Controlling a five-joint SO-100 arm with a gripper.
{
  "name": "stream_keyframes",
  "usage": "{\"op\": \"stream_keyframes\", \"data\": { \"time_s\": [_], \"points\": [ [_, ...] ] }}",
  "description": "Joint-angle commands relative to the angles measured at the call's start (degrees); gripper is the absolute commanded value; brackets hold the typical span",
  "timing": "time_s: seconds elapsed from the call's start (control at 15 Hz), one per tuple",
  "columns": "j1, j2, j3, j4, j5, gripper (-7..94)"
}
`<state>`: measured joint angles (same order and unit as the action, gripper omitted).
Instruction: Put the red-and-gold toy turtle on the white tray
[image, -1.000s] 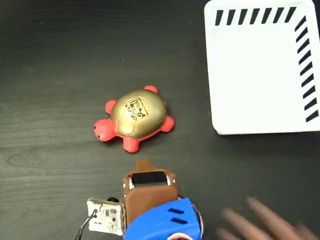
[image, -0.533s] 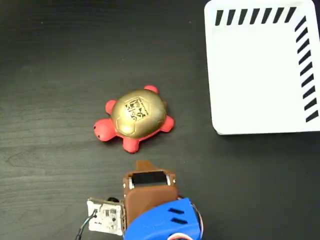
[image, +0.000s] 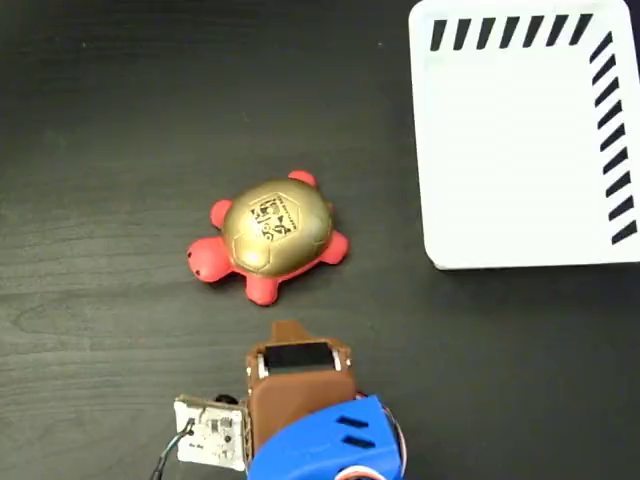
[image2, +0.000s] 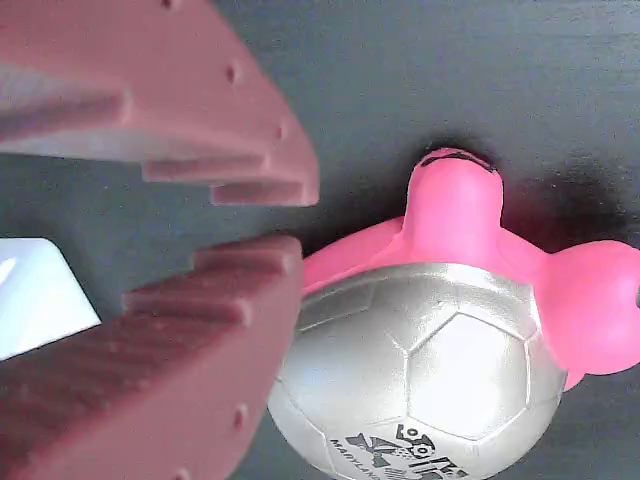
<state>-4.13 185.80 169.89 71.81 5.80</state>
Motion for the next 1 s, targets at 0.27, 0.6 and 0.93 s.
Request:
{"op": "stream_keyframes", "data": {
  "time_s": [0.27,0.6,0.93],
  "points": [
    [0.0,0.4,-2.3,0.9,0.7,0],
    [0.0,0.4,-2.3,0.9,0.7,0],
    [-3.0,-0.1,-2.3,0.5,-1.8,0]
  ]
}}
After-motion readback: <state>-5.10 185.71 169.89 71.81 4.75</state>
